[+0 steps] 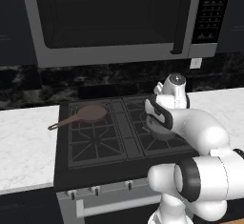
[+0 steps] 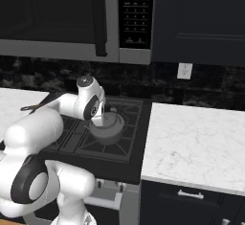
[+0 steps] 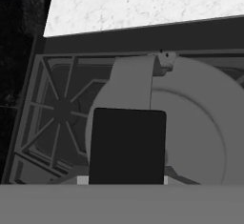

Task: Pick the kettle from the counter and place it on a stove burner. Then turn the burner on.

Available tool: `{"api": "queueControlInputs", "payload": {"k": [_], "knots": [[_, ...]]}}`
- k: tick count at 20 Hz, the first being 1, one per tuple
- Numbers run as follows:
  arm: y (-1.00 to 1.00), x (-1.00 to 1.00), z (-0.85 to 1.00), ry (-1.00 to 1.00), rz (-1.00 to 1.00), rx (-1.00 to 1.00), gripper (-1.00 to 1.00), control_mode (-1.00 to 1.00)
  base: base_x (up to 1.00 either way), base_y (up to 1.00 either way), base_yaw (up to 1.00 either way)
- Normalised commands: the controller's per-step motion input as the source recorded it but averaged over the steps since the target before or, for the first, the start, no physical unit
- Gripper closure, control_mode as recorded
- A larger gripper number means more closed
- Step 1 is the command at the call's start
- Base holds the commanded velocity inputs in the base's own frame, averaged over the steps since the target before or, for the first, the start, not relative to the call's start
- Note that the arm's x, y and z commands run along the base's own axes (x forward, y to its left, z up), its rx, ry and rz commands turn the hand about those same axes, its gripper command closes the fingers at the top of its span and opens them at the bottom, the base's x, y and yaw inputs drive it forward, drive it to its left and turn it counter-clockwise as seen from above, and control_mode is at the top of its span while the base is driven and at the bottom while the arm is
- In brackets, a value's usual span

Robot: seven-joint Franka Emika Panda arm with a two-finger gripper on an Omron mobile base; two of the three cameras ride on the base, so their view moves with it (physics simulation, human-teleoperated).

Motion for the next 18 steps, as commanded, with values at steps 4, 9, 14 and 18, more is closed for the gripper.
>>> {"api": "queueControlInputs", "payload": {"k": [4, 9, 14, 18], "knots": [[0.0, 0.0, -0.02, 0.0, 0.0, 0.0, 1.0, -1.0, 0.0, 0.0, 0.0], [0.0, 0.0, 0.0, 0.0, 0.0, 0.0, -1.0, -1.0, 0.0, 0.0, 0.0], [0.0, 0.0, 0.09, 0.0, 0.0, 0.0, -1.0, -1.0, 0.0, 0.0, 0.0], [0.0, 0.0, 0.28, 0.0, 0.0, 0.0, -1.0, -1.0, 0.0, 0.0, 0.0]]}}
